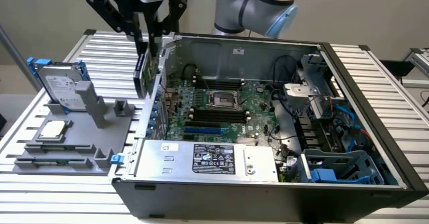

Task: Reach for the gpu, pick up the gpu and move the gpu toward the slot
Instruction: 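Pick up the gpu and move the gpu toward the slot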

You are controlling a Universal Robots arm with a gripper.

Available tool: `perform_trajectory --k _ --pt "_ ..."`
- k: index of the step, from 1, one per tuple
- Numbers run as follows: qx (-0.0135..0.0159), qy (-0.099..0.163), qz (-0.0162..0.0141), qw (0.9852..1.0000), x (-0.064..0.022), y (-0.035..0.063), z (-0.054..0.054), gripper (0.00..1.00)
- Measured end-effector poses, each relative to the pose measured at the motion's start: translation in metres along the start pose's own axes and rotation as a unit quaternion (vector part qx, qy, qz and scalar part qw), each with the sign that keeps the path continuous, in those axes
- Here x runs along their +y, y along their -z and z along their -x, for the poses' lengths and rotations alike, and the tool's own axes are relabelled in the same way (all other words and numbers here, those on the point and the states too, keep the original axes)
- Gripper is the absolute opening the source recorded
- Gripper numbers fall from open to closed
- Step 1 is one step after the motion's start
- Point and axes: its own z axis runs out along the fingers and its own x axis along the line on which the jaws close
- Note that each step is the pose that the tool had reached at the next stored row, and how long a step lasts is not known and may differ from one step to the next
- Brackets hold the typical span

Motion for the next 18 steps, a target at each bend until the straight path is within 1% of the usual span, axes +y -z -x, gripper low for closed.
perform_trajectory --k 3,8,18 --pt "0.0001 0.000 0.0013 1.0000 0.0004 0.0000 0.014 0.26" --pt "0.0006 0.000 0.0019 1.0000 0.0026 -0.0014 0.037 0.26" --pt "0.0028 0.000 0.0021 1.0000 0.0086 -0.0109 0.082 0.26"
